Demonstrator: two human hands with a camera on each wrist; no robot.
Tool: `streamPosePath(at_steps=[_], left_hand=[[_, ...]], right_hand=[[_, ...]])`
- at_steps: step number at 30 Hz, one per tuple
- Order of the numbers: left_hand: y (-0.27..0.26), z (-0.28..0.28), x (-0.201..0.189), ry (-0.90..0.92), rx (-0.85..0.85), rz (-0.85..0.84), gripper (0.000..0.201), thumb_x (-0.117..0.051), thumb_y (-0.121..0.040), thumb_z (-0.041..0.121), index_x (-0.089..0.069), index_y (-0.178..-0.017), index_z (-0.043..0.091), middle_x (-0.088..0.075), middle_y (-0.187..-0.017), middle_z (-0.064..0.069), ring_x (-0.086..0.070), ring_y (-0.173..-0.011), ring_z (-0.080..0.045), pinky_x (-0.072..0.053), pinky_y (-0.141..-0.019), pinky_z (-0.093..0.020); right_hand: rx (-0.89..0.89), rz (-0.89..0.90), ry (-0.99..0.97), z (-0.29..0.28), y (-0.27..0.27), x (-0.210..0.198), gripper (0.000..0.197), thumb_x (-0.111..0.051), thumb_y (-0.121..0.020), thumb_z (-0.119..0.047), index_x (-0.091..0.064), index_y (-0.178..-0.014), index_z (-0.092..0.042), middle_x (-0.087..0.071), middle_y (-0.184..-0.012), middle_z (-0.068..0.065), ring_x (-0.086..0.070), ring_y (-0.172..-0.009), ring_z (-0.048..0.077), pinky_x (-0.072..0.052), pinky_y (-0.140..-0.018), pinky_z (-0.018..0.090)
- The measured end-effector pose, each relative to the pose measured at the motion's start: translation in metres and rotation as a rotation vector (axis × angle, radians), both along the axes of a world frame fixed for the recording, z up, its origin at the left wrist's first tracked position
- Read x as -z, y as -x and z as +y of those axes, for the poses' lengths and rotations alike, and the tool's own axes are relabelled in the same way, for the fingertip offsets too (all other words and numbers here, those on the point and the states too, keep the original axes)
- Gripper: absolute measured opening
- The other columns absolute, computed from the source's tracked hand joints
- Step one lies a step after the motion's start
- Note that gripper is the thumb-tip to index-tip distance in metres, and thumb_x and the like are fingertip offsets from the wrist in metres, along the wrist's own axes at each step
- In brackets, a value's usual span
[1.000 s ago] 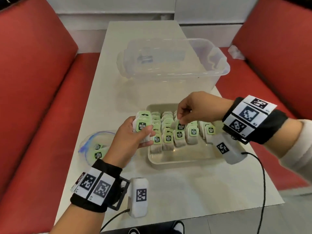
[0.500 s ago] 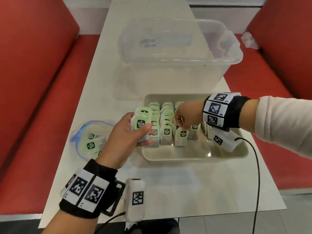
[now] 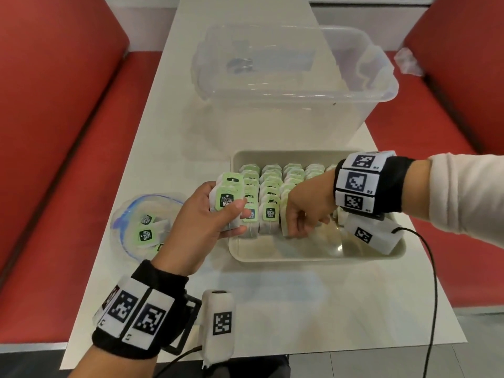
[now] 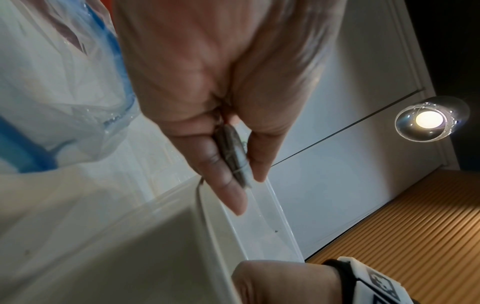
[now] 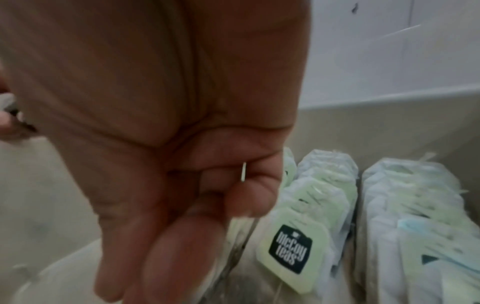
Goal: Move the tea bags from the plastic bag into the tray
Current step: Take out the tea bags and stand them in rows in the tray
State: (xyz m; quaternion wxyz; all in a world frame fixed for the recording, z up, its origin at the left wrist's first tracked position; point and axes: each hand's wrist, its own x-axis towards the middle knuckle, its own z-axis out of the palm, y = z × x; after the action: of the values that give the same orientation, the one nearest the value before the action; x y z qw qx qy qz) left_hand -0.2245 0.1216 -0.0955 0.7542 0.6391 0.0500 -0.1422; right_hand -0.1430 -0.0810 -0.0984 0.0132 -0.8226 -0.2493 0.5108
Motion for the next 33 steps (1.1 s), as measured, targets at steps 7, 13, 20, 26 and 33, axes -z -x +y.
streamPosePath(at_steps=[7,13,20,26,33], left_hand=[[0.000,0.001,0.001,0.000,0.006,-0.004,0.021,-0.059,-0.087,0.008,-0.054,-0.105,0.018,-0.070,-0.096,-0.002,-0.071,-0.078,-0.009,-0.058,-0.063,-0.024],[0.000,0.004,-0.002,-0.002,0.047,-0.005,0.023,-0.058,-0.088,0.007,-0.052,-0.105,0.022,-0.070,-0.099,-0.002,-0.071,-0.083,-0.012,-0.059,-0.065,-0.026],[-0.004,-0.008,-0.015,-0.056,0.179,-0.063,0.025,-0.059,-0.088,0.007,-0.056,-0.111,0.016,-0.070,-0.105,-0.007,-0.071,-0.089,-0.018,-0.059,-0.067,-0.029],[-0.004,-0.022,-0.015,-0.040,0.246,-0.050,0.027,-0.059,-0.087,0.006,-0.057,-0.112,0.016,-0.071,-0.102,-0.005,-0.071,-0.087,-0.019,-0.056,-0.062,-0.023],[-0.010,-0.025,-0.008,-0.062,0.209,-0.056,0.021,-0.056,-0.089,0.005,-0.061,-0.105,0.019,-0.074,-0.091,0.003,-0.071,-0.082,-0.013,-0.057,-0.062,-0.023]], right_hand=[[0.072,0.070,0.033,0.004,-0.009,0.019,0.044,-0.055,-0.083,0.008,-0.059,-0.124,-0.009,-0.064,-0.098,0.002,-0.059,-0.074,0.020,-0.049,-0.052,0.017],[0.091,-0.025,-0.058,0.005,-0.007,-0.013,0.023,-0.068,-0.083,-0.018,-0.066,-0.106,-0.018,-0.070,-0.085,0.000,-0.059,-0.065,0.013,-0.046,-0.056,0.017],[0.483,-0.280,-0.581,0.011,0.010,-0.070,0.028,-0.053,-0.092,-0.038,-0.068,-0.098,-0.015,-0.072,-0.081,-0.011,-0.056,-0.055,0.005,-0.045,-0.057,0.019],[0.590,-0.401,-0.659,0.000,0.023,-0.079,0.009,-0.067,-0.085,-0.021,-0.072,-0.086,-0.014,-0.058,-0.045,-0.018,-0.047,-0.039,0.001,-0.035,-0.044,0.009],[0.683,-0.528,-0.615,-0.039,0.012,-0.086,0.003,-0.071,-0.081,-0.014,-0.070,-0.084,-0.014,-0.066,-0.064,-0.006,-0.049,-0.044,0.007,-0.040,-0.046,0.010]])
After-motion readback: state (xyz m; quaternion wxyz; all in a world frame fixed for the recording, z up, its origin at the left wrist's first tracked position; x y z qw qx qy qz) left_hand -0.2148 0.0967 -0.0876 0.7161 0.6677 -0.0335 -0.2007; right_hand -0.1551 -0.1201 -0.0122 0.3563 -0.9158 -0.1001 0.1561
